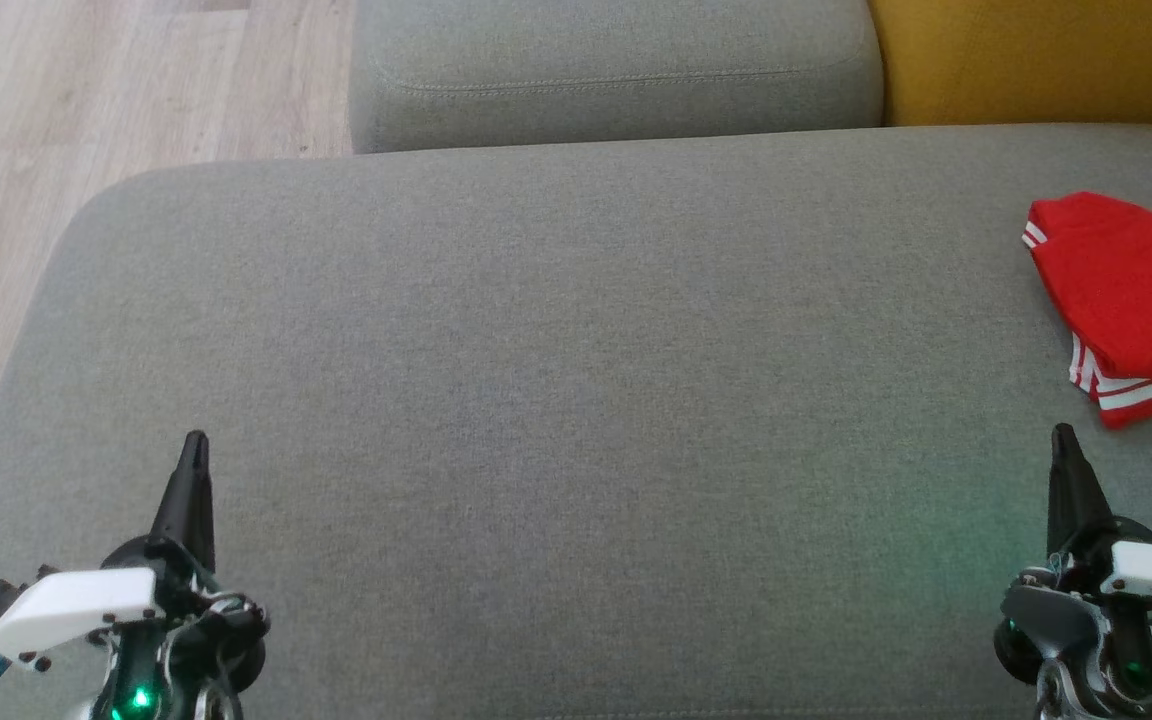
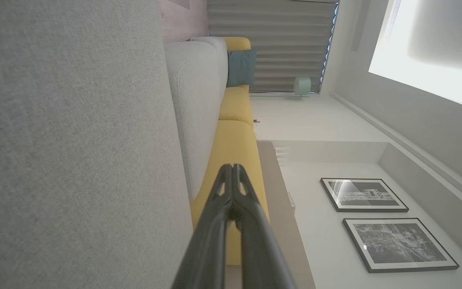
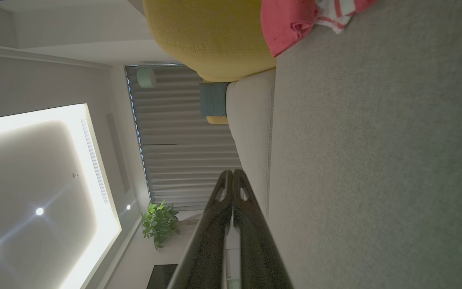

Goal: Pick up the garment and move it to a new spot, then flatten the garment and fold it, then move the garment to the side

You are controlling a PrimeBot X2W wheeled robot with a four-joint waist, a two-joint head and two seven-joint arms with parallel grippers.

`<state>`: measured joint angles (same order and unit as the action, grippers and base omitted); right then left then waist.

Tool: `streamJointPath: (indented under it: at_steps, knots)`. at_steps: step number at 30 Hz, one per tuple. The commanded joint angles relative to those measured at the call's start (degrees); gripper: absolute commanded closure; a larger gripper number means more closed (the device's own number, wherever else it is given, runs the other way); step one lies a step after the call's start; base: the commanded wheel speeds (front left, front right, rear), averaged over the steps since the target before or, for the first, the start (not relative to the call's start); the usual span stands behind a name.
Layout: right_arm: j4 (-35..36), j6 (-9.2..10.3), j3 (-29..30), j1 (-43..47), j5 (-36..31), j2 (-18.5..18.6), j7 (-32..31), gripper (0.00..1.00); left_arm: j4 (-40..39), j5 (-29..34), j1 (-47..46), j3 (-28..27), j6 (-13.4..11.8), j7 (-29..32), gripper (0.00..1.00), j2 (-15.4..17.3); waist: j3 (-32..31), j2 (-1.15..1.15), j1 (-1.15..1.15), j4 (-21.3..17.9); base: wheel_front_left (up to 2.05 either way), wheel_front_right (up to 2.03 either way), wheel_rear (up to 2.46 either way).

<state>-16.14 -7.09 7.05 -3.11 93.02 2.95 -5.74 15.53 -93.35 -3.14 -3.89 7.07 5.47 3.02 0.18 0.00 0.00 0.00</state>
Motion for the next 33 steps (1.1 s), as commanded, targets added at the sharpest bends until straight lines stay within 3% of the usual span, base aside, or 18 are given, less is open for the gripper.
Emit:
streamJointPath:
  at_steps: [1,33]
  knots:
    - [2.15,-0.40,-1.08,-3.02,-0.39,0.35,-0.30,1.00,-1.51,0.56,-2.98,-1.87,0.42,0.42,1.00,0.43,0.00,0.00,0.00,0.00,0.00,0.00,0.00]
    - [2.14,-0.40,-0.84,-3.05,-0.59,0.19,-0.49,1.00,-1.50,0.81,-3.01,-2.18,0.42,0.66,1.00,0.21,0.00,0.00,0.00,0.00,0.00,0.00,0.00]
